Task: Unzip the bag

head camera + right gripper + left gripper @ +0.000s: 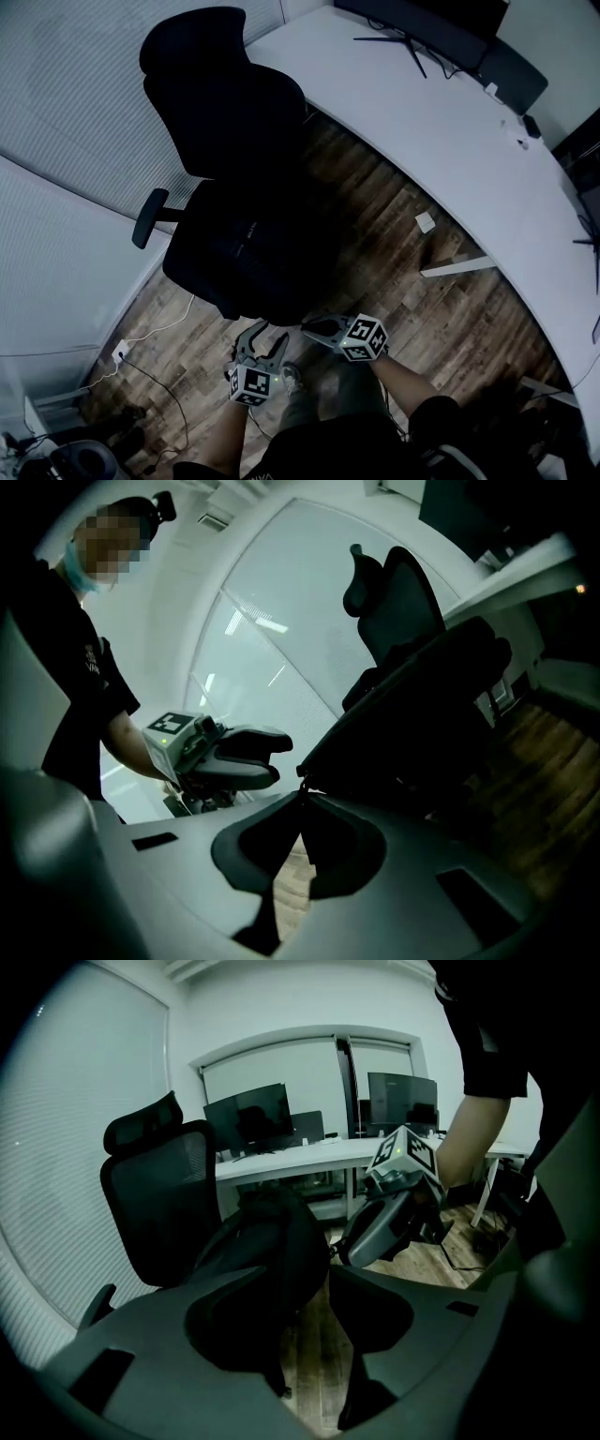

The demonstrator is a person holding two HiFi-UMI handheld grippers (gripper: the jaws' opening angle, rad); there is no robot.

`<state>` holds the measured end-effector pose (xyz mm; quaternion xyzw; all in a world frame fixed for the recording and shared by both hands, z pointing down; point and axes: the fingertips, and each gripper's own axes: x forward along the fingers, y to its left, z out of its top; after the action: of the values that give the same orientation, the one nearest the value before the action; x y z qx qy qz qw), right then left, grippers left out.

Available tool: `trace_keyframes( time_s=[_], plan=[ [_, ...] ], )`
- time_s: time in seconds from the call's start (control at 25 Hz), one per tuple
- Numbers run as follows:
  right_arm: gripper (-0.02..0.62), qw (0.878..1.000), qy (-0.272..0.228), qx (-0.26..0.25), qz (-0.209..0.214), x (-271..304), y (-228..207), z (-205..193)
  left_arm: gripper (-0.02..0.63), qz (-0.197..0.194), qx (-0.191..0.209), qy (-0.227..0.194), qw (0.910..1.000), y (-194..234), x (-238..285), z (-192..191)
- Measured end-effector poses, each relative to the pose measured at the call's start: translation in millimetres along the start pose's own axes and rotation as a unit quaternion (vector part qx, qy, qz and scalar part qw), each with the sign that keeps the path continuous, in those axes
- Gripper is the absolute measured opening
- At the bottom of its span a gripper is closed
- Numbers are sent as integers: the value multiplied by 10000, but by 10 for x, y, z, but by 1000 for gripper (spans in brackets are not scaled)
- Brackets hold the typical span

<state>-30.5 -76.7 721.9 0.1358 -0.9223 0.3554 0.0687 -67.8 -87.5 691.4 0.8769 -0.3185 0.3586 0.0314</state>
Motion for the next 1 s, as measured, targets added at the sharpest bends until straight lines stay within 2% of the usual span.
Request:
trace_keyframes(
  time_s=[0.16,0.32,0.52,0.64,0.76,0.8,1.0],
  plan=[
    [48,9995,23,209,240,-31,42,59,229,-67,366,263,9990,-78,126,-13],
    [48,9977,-26,439,521,-46,114,166,261,101,912,561,9942,-109,258,-55],
    [48,9984,220,99,517,-86,140,302,265,573,1407,637,9863,-34,364,-2],
    [46,9970,554,-278,472,-106,158,360,254,867,1385,614,9846,32,358,40],
    [46,9936,846,-537,513,-123,171,436,190,1177,1222,566,9839,117,349,99],
    [46,9926,921,-601,519,-129,172,463,186,1241,1173,551,9838,137,345,119],
    [44,9868,1258,-920,432,-161,148,567,152,1321,892,490,9860,196,319,190]
  ],
)
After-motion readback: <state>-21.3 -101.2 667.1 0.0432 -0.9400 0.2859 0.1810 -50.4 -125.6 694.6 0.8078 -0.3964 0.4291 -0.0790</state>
